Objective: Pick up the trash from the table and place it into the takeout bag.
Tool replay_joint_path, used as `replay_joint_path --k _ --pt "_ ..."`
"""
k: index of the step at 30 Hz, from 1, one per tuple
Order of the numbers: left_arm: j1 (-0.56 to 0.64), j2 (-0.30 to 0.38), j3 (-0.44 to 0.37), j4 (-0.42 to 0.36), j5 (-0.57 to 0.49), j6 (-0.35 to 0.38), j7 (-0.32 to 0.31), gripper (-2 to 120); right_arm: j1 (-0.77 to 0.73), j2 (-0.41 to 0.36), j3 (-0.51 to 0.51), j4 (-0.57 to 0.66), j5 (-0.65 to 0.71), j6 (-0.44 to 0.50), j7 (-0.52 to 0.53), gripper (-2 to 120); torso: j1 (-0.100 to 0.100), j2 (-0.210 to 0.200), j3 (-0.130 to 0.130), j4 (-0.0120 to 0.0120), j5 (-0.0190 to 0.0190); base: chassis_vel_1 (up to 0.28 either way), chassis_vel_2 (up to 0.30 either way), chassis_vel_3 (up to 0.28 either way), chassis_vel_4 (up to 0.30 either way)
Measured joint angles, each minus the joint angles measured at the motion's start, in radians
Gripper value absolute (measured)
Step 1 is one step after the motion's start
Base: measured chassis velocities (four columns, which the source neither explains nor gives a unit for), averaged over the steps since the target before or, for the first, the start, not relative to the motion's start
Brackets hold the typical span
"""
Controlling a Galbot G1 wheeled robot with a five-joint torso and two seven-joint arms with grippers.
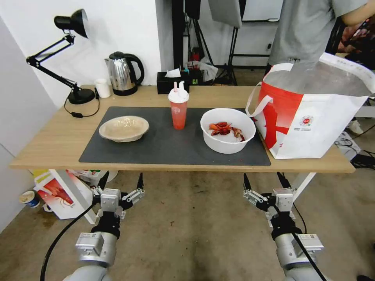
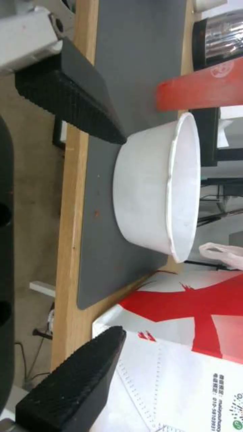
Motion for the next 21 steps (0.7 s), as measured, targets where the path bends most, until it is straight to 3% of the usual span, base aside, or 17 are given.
replay_joint_path --k 18,21 --pt "0.000 0.000 0.000 0.000 0.000 0.000 0.000 100 0.009 -0.005 0.004 0.004 0.009 0.000 0.001 100 0.000 0.000 0.000 0.0000 0.0000 0.000 0.000 0.000 0.000" --pt "0.000 0.000 0.000 0.000 0.000 0.000 0.000 100 0.078 -0.041 0.049 0.049 0.080 0.009 0.014 100 0.000 0.000 0.000 0.0001 -0.0001 0.000 0.000 0.000 0.000"
